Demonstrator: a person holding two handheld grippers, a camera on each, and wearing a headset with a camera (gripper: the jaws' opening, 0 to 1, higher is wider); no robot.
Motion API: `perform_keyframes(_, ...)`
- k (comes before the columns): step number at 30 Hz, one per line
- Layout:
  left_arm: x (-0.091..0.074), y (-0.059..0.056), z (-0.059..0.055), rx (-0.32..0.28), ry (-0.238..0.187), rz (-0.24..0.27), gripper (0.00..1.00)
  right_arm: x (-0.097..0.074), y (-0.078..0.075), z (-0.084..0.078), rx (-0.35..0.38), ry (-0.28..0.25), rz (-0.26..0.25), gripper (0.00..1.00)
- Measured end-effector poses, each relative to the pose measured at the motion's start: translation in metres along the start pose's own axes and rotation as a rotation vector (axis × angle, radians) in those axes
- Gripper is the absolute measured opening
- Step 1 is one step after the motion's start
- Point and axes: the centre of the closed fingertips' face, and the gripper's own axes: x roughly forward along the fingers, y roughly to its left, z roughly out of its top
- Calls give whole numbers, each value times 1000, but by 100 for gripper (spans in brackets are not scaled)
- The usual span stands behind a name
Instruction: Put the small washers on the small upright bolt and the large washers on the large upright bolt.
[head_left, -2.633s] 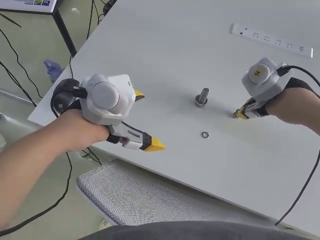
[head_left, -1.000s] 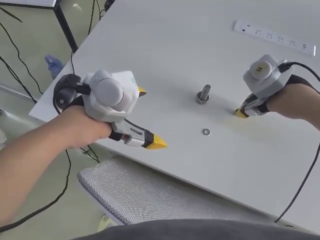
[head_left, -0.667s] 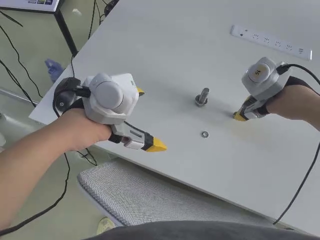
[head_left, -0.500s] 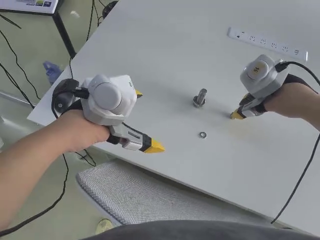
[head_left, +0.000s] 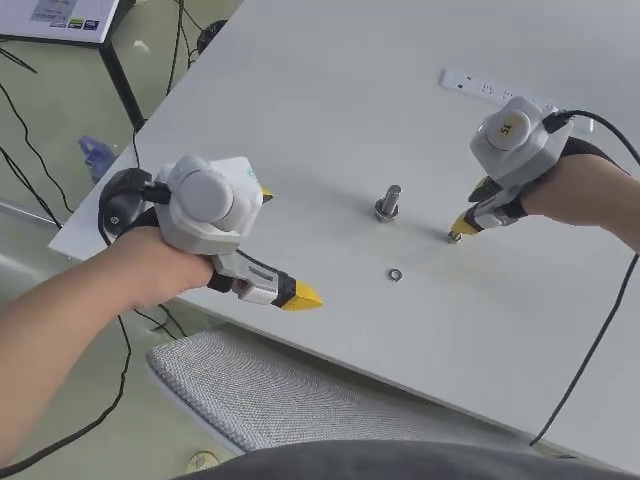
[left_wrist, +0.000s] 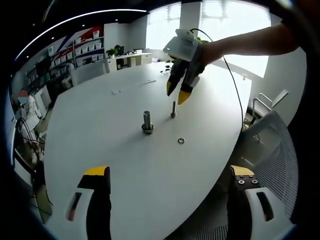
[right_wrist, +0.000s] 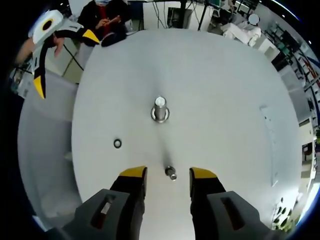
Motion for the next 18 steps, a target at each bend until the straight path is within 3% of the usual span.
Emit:
perform_keyframes(6, 3, -3, -6, -10, 24, -12, 100, -5, 8, -3, -18, 7, 22, 37)
perform_keyframes(12, 3, -6, 0, -11, -1, -9, 99, -12, 23, -4, -40, 18, 32, 38)
perform_keyframes(18, 4, -6, -2, -3, 8, -8, 99, -13, 40, -2, -45, 16, 51, 38)
